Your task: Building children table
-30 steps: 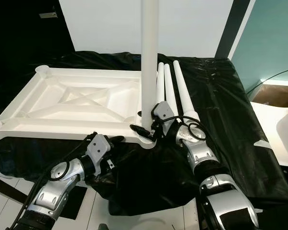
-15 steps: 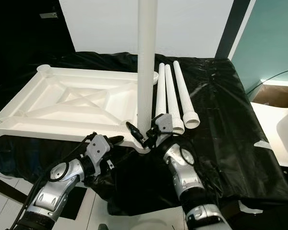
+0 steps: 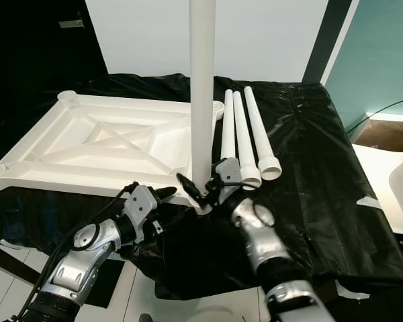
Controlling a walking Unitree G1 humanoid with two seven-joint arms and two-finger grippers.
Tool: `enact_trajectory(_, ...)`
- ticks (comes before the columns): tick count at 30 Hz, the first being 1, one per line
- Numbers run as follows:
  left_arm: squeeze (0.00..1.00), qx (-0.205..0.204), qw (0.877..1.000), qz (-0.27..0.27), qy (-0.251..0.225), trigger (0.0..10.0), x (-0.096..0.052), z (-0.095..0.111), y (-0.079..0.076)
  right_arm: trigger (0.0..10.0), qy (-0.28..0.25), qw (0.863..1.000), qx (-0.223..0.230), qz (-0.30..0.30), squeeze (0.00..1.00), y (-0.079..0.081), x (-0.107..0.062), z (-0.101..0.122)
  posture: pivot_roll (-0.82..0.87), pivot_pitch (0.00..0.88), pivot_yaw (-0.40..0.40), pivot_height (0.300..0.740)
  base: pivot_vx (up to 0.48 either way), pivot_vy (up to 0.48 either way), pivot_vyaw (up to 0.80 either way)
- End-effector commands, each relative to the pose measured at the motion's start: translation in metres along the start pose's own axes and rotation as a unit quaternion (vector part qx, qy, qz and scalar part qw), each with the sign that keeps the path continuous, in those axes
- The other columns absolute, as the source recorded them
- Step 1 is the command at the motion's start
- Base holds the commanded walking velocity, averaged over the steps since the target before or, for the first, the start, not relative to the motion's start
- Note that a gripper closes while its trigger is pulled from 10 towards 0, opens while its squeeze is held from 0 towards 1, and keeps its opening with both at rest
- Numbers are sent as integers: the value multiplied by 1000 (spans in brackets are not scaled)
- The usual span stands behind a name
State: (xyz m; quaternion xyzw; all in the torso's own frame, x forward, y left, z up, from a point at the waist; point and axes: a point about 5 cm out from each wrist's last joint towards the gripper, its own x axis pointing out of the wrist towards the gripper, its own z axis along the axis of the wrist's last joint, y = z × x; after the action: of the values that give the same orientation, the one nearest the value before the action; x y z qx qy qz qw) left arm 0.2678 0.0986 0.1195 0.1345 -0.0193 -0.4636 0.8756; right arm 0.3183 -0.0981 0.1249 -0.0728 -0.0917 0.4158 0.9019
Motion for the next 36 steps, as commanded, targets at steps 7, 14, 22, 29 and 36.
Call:
enact_trajectory(7,0,0,1000,2,12,10000,1,-5,-2,10000,55,991,-48,109,0,-6,-2,4,98,0,12,740,0,0,0)
enact_trajectory(14,0,1,1000,1,11,10000,1,-4,-2,10000,95,981,-78,152,0,-28,-11,7,101,0,13,740,0,0,0)
enact_trajectory(22,0,1,1000,-5,11,10000,3,-4,-3,0,129,973,-82,171,0,-53,-16,12,98,0,20,740,0,0,0)
enact_trajectory(29,0,2,1000,-3,11,10000,2,-3,-3,0,120,977,-48,167,0,-54,-16,11,112,0,14,740,0,0,0)
enact_trajectory(36,0,0,1000,2,11,10000,1,-4,-4,0,7,1000,-17,20,0,-22,-4,1,117,0,7,740,0,0,0)
